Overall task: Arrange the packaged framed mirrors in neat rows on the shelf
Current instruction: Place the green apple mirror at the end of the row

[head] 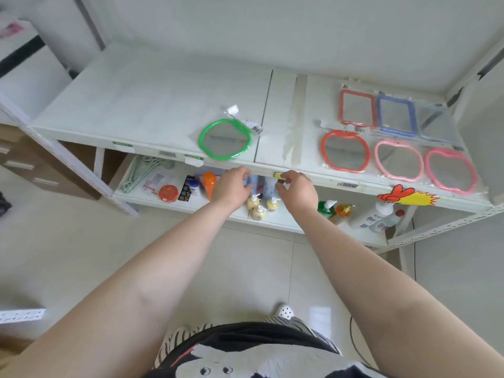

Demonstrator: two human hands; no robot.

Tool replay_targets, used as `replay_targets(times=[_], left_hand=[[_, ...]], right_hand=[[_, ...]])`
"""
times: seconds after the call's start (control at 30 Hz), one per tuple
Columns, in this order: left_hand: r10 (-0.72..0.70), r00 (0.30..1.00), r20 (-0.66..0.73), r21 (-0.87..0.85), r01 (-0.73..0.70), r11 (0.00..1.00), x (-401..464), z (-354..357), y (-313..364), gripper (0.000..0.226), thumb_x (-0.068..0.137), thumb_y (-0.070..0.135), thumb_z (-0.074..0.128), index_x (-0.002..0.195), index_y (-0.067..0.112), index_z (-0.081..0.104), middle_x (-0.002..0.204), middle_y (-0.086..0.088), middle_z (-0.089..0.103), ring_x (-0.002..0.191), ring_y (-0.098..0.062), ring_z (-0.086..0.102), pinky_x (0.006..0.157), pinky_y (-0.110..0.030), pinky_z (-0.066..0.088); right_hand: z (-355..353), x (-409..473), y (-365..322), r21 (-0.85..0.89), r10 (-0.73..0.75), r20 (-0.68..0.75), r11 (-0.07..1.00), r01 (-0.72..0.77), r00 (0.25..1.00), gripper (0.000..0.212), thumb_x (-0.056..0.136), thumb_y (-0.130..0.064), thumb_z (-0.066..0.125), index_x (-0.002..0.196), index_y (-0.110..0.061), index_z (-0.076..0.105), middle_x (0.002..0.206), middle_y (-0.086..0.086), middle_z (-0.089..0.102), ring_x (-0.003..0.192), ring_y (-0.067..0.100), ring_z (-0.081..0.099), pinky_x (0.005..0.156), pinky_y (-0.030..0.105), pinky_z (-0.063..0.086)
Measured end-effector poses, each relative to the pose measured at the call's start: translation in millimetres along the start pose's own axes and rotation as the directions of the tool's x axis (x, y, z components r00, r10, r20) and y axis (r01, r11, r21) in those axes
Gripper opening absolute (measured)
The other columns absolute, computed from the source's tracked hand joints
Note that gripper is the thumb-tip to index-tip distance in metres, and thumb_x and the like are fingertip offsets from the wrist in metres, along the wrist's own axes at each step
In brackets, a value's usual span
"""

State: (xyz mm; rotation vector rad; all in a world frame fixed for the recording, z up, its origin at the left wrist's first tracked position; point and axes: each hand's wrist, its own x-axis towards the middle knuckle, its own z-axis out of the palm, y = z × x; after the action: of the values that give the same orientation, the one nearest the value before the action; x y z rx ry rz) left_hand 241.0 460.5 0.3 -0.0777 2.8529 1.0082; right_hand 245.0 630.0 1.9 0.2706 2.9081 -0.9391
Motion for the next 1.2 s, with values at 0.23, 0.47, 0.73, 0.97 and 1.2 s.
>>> replay_targets(times=[0.23, 0.47, 0.73, 0.97, 1.2], left_hand=[[0.0, 1.0, -0.008, 0.01, 0.0, 1.0, -31, -84, -125, 0.034, 0.086, 0.021, 0.06, 0.119, 0.016, 0.06, 0.114, -0.004, 0.069, 0.109, -0.024, 0.062, 0.089, -0.036, 0.05], [-0.019, 0.999, -0.049, -0.004, 0.019, 1.0, -34, -144, -190, 0.037, 0.087, 0.025, 0.061, 0.122, 0.019, 0.057, 0.119, -0.002, 0.066, 0.112, -0.024, 0.06, 0.089, -0.031, 0.047], [0.04, 0.998, -0.041, -0.05, -0.042, 0.998, 18, -155, -185, 0.039, 0.089, 0.029, 0.058, 0.125, 0.016, 0.055, 0.122, -0.002, 0.064, 0.111, -0.022, 0.059, 0.088, -0.031, 0.045], [0.04, 0.995, 0.091, -0.092, -0.032, 0.995, 91, -132, -164, 0.048, 0.088, 0.028, 0.061, 0.132, 0.011, 0.05, 0.13, -0.009, 0.057, 0.12, -0.024, 0.054, 0.096, -0.031, 0.041], [0.018, 0.983, 0.182, -0.106, 0.002, 0.994, 152, -102, -142, 0.057, 0.087, 0.027, 0.064, 0.135, 0.004, 0.044, 0.136, -0.017, 0.049, 0.127, -0.03, 0.046, 0.102, -0.032, 0.035]], right_hand=[[87, -51, -86, 0.067, 0.088, 0.014, 0.994, -0.088, 0.996, 0.026, 0.088, -0.031, 0.059, 0.111, -0.021, 0.065, 0.112, 0.003, 0.067, 0.105, 0.025, 0.06, 0.082, 0.03, 0.045], [129, -61, -160, 0.06, 0.115, 0.022, 0.991, -0.116, 0.993, 0.03, 0.086, -0.027, 0.06, 0.116, -0.019, 0.063, 0.112, 0.004, 0.068, 0.107, 0.026, 0.061, 0.085, 0.033, 0.048], [132, -26, -183, 0.062, 0.203, -0.035, 0.978, -0.201, 0.979, 0.034, 0.087, -0.031, 0.06, 0.119, -0.022, 0.059, 0.115, 0.0, 0.066, 0.097, 0.021, 0.062, 0.08, 0.031, 0.047], [130, 33, -167, 0.083, 0.35, -0.091, 0.936, -0.343, 0.932, 0.042, 0.087, -0.035, 0.061, 0.125, -0.019, 0.054, 0.125, 0.004, 0.061, 0.116, 0.024, 0.056, 0.091, 0.039, 0.049], [126, 75, -150, 0.183, 0.502, -0.082, 0.857, -0.482, 0.861, 0.057, 0.084, -0.031, 0.065, 0.132, -0.008, 0.044, 0.13, 0.011, 0.052, 0.112, 0.03, 0.056, 0.087, 0.039, 0.047]])
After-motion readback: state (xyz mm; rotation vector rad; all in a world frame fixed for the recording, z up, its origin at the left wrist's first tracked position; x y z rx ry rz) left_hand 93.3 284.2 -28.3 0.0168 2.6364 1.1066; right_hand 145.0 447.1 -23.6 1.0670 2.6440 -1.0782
